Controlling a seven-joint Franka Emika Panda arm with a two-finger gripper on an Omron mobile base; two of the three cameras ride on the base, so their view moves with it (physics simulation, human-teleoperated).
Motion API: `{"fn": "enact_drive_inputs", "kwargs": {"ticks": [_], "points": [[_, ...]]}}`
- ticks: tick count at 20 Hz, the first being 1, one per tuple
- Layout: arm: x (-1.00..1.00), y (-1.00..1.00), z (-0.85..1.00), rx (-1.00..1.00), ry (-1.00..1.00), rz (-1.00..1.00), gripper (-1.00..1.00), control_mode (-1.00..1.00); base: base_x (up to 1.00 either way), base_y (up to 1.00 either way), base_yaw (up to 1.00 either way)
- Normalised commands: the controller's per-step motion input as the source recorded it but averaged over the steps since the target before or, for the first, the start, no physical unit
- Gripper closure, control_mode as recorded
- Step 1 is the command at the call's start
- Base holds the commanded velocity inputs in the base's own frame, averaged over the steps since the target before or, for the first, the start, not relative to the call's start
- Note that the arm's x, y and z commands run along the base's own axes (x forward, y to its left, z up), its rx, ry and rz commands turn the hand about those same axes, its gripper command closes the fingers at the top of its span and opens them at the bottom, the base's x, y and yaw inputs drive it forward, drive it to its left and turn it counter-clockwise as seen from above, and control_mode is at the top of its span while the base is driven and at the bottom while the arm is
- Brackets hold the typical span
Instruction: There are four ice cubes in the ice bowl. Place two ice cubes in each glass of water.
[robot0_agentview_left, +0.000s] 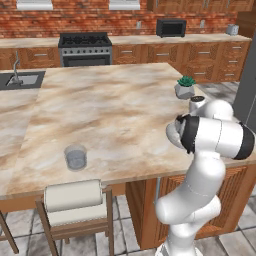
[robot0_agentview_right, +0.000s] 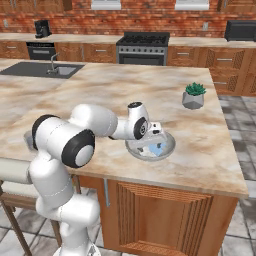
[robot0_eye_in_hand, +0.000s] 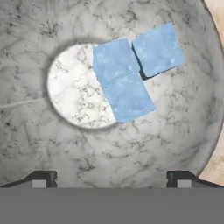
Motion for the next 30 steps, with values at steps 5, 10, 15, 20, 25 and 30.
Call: {"fn": "enact_drive_inputs", "kwargs": {"ticks": [5, 10, 15, 20, 25, 30], "points": [[0.26, -0.16, -0.13, -0.01, -0.01, 0.07, -1.0, -1.0, 0.0, 0.0, 0.0], [0.22, -0.4, 0.0, 0.0, -0.03, 0.05, -1.0, -1.0, 0.0, 0.0, 0.0], [0.15, -0.06, -0.04, 0.0, 0.0, 0.04, -1.0, -1.0, 0.0, 0.0, 0.0], [0.09, 0.0, -0.04, -0.01, 0.0, 0.02, -1.0, -1.0, 0.0, 0.0, 0.0], [0.0, 0.01, -0.09, -0.04, 0.0, 0.0, -1.0, -1.0, 0.0, 0.0, 0.0], [0.0, 0.14, -0.18, -0.09, 0.01, 0.01, -1.0, -1.0, 0.0, 0.0, 0.0]]}}
